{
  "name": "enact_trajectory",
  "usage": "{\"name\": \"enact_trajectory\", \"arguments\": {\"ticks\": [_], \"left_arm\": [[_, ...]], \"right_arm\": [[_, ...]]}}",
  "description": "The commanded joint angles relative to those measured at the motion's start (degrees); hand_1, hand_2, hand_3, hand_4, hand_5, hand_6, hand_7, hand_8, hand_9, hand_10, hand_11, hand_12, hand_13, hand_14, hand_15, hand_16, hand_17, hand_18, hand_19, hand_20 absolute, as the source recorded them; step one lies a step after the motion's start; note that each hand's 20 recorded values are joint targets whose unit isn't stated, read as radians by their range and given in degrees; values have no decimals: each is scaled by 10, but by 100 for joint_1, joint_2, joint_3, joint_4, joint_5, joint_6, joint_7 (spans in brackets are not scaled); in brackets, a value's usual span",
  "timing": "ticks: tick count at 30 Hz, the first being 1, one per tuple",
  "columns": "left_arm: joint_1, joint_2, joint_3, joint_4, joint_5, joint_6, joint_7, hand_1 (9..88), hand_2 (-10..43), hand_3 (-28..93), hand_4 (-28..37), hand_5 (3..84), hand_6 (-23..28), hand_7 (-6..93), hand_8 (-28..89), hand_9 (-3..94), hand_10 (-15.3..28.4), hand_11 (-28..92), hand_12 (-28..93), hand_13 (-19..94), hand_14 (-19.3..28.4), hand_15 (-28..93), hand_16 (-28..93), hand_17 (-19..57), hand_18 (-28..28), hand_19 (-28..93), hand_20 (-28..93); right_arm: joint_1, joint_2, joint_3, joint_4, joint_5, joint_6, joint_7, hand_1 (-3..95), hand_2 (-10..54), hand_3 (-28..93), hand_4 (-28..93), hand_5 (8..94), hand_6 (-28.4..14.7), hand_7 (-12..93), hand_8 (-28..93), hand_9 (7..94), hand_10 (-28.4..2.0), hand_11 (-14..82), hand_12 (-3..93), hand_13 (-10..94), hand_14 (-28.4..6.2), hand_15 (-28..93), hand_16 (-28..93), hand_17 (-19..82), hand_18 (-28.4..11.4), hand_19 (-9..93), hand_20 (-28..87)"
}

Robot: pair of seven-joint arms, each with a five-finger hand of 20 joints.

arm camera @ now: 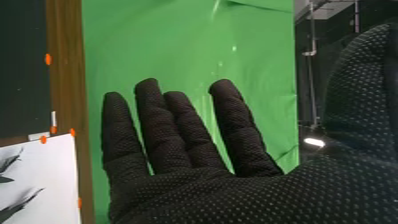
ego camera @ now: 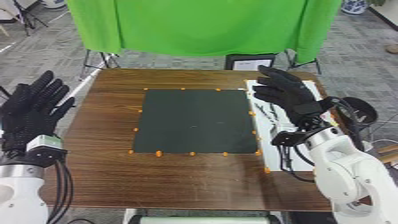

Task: Arrange flowers

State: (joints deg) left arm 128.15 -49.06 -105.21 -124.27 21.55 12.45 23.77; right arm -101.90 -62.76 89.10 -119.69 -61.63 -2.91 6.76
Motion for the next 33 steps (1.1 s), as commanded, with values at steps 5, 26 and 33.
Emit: {"name": "enact_trajectory", "arguments": {"ticks": [5,26,33], "left_arm": [[324,-47,-209,-140,-74,72,116,243,67,728,-283,379,94,74,-64,287,161,92,114,173,134,201,-44,-68,145,323,74],[679,57,-494,-244,-129,342,162,246,74,729,-283,388,99,87,-64,305,166,132,134,183,152,241,-34,-70,147,332,78],[779,33,-485,-280,-180,348,208,247,77,728,-283,392,101,93,-67,308,168,147,138,179,160,270,-33,-72,148,337,79]], "right_arm": [[0,444,-272,-429,-1040,1309,973,164,-57,809,-243,367,-36,187,-117,362,-180,74,170,335,-160,186,230,132,-200,354,184],[-857,1996,-653,-810,-7587,479,3114,108,-95,740,-275,521,-42,443,-154,524,-189,410,292,451,-179,551,208,207,-236,662,268],[-178,2061,-1439,-781,-7753,-999,3855,88,-88,710,-271,591,-52,401,-133,574,-202,447,329,484,-206,627,242,225,-255,744,341]]}}
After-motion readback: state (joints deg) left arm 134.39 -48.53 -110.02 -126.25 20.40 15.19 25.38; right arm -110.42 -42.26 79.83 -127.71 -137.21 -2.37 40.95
